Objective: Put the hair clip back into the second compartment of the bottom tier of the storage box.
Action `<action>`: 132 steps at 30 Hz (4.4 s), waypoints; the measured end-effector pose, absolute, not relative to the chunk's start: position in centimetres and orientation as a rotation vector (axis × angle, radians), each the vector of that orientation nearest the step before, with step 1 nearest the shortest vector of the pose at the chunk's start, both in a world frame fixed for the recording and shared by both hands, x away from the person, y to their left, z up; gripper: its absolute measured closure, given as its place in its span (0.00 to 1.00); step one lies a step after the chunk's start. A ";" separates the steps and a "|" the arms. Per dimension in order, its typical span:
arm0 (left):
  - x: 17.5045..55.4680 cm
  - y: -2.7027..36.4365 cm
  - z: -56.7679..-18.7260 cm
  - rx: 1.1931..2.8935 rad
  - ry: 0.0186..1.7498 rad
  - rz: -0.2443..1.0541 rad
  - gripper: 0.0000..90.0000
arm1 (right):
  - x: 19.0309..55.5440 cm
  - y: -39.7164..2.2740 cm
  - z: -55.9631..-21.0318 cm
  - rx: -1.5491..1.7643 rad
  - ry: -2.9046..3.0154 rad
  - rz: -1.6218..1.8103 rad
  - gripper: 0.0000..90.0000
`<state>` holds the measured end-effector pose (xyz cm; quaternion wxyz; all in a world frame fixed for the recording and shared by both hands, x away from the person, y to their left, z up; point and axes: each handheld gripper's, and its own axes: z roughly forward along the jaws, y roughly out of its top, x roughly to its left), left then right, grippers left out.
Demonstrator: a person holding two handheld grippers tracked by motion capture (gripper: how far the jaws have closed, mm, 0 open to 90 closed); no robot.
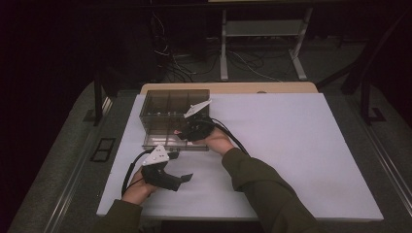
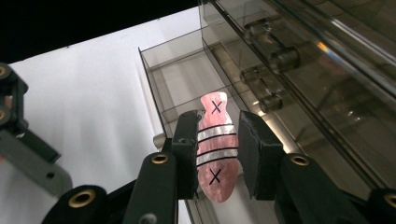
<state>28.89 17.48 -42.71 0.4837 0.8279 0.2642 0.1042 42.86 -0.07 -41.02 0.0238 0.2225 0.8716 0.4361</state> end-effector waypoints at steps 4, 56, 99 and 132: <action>28.9 17.5 -42.7 2.015 0.643 0.253 0.07 | 43.1 0.8 -41.3 0.649 2.709 1.320 0.75; 28.9 17.6 -42.7 2.018 0.649 0.276 0.07 | 40.3 -4.9 -40.1 0.717 2.687 1.372 0.49; 28.9 17.7 -42.7 1.994 0.686 0.268 0.07 | 36.6 -16.7 -40.3 0.918 2.503 1.331 0.37; 29.0 17.9 -42.9 1.989 0.693 0.261 0.07 | 30.5 -24.1 -42.2 1.010 2.339 1.304 0.22</action>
